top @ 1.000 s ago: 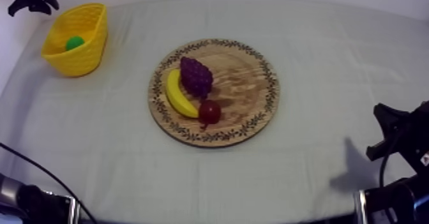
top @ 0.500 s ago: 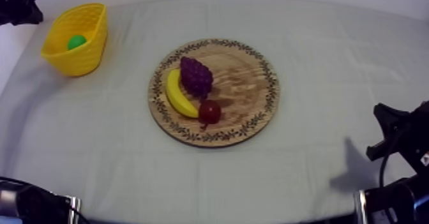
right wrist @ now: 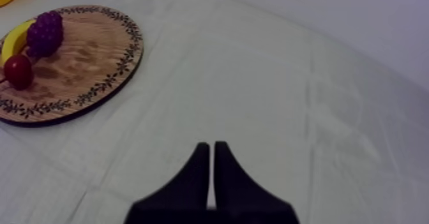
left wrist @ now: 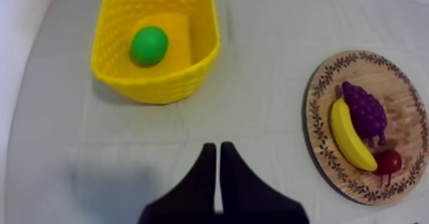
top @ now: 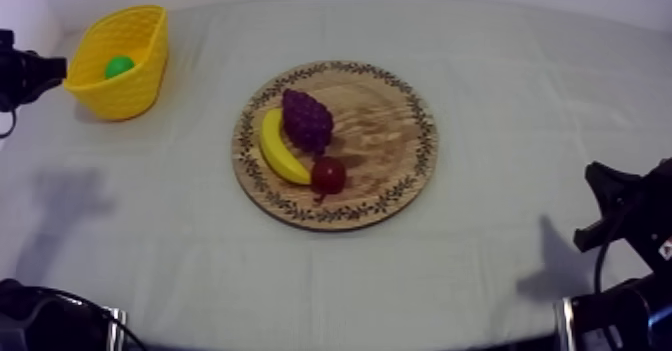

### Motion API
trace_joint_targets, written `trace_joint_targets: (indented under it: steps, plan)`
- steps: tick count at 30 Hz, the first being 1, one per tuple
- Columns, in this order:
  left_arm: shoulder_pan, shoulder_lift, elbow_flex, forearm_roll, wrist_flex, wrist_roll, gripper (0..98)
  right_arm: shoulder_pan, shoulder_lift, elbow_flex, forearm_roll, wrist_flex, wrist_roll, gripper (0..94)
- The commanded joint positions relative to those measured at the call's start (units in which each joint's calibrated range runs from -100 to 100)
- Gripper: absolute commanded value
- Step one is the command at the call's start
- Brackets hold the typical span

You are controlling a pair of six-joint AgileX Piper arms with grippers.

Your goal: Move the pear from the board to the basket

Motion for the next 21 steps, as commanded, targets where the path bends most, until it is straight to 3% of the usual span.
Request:
trace_joint_targets:
  steps: [1,5,10,21]
  plan:
    - [0.47,-8.54,7.45,1.4,-3.43,-4.75,0.0,-0.01,-0.04,-0.05,-0.01,0.02,0.01,0.4]
    - [0.57,-16.39,14.45,4.57,-8.7,-7.17,0.0,-0.01,-0.04,-0.05,-0.01,0.02,-0.04,0.4]
    - [0.4,-25.83,22.98,7.45,-12.76,-12.87,0.0,-0.01,-0.04,-0.05,-0.01,0.02,-0.05,0.4]
    - [-2.39,-48.96,42.37,9.3,-13.91,-14.47,0.0,-0.01,-0.04,-0.05,-0.01,0.02,-0.03,0.4]
